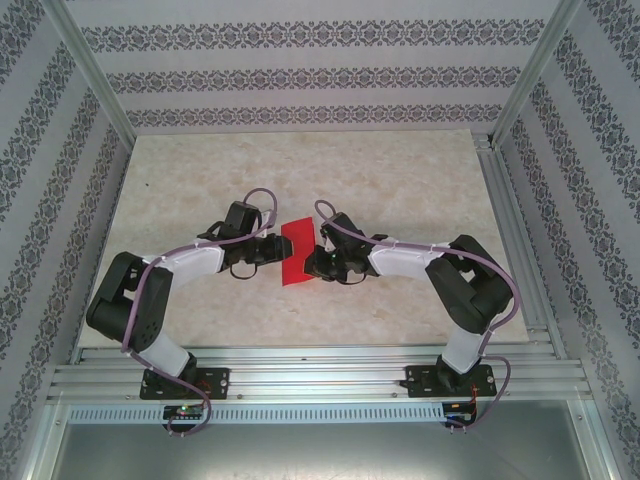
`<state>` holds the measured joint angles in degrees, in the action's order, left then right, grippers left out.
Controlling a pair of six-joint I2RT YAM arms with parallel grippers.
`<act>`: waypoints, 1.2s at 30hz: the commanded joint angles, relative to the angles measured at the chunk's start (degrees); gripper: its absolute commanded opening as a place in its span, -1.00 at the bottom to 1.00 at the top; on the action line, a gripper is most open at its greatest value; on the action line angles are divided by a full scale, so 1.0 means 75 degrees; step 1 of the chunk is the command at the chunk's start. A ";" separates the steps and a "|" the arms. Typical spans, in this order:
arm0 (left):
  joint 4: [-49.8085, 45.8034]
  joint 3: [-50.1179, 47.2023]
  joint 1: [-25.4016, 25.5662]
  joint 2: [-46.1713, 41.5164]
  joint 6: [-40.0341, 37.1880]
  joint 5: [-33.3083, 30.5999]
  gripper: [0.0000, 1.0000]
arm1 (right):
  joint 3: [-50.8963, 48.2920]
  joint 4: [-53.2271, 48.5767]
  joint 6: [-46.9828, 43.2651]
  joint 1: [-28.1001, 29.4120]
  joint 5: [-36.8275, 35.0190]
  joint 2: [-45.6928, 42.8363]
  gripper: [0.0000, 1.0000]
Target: Fold a paper plane with a square sheet of paper (pick it up from the middle)
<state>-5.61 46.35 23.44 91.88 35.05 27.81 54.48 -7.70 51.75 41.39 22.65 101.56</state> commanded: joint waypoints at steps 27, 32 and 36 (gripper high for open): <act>0.0256 0.0520 0.0133 0.1033 -0.0055 0.0113 -0.43 | -0.1645 0.1921 0.1789 -0.0111 -0.0442 -0.0798 -0.98; 0.0105 0.0782 0.0121 0.0769 -0.0165 -0.0224 -0.34 | -0.1604 0.1025 0.1282 -0.0109 -0.0346 -0.1072 -1.00; -0.0096 0.1035 0.0109 0.1011 -0.0311 -0.0506 -0.36 | -0.1563 0.0582 0.1002 -0.0069 -0.0145 -0.1211 -1.00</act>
<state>-4.75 52.27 23.81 99.59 34.59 26.20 42.46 0.75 62.39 41.10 21.08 94.06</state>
